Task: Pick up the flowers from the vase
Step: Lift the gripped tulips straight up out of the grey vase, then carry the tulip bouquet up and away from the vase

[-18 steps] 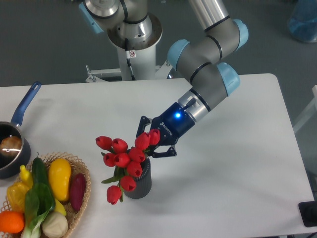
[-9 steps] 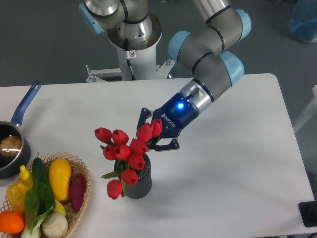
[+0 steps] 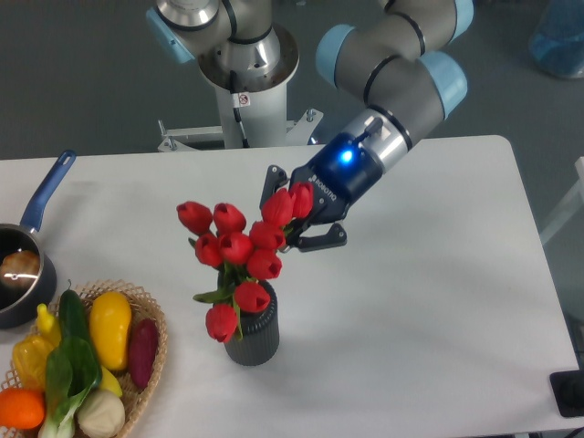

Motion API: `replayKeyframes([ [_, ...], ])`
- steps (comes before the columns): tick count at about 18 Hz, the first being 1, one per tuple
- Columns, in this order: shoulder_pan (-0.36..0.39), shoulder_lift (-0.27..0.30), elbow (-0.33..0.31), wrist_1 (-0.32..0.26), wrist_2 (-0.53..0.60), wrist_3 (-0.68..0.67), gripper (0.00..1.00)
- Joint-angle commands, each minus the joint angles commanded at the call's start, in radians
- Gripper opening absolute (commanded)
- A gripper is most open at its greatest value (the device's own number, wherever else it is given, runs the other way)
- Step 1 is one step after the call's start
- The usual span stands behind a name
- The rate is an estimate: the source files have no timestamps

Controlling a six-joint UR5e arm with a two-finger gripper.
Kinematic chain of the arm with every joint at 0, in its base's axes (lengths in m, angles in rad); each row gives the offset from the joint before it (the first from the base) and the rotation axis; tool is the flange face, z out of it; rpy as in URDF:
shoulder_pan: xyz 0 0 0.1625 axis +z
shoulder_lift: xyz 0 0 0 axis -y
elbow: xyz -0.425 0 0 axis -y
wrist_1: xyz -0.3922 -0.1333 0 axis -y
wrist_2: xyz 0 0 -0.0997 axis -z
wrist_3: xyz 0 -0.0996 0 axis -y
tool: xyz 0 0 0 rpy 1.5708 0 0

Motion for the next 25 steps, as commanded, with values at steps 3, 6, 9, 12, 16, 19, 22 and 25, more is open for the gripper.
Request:
replayKeyframes([
  [3, 0.015, 0.018, 0.009, -0.002, -0.043, -0.028, 0.06],
  [6, 0.029, 0.034, 0.026, -0.002, -0.089, -0.063, 0.06],
  [9, 0.031, 0.052, 0.048, -0.002, -0.11, -0.123, 0.06],
  [12, 0.043, 0.066, 0.057, -0.003, -0.118, -0.137, 0.06],
  [16, 0.106, 0.068, 0.057, -0.003, -0.117, -0.137, 0.06],
  [19, 0.159, 0.061, 0.046, 0.003, -0.095, -0.124, 0.07],
  [22, 0.209, 0.069, 0.046, 0.003, 0.079, -0.117, 0.07],
  [25, 0.215, 0.071, 0.045, 0.005, 0.272, -0.107, 0.06],
])
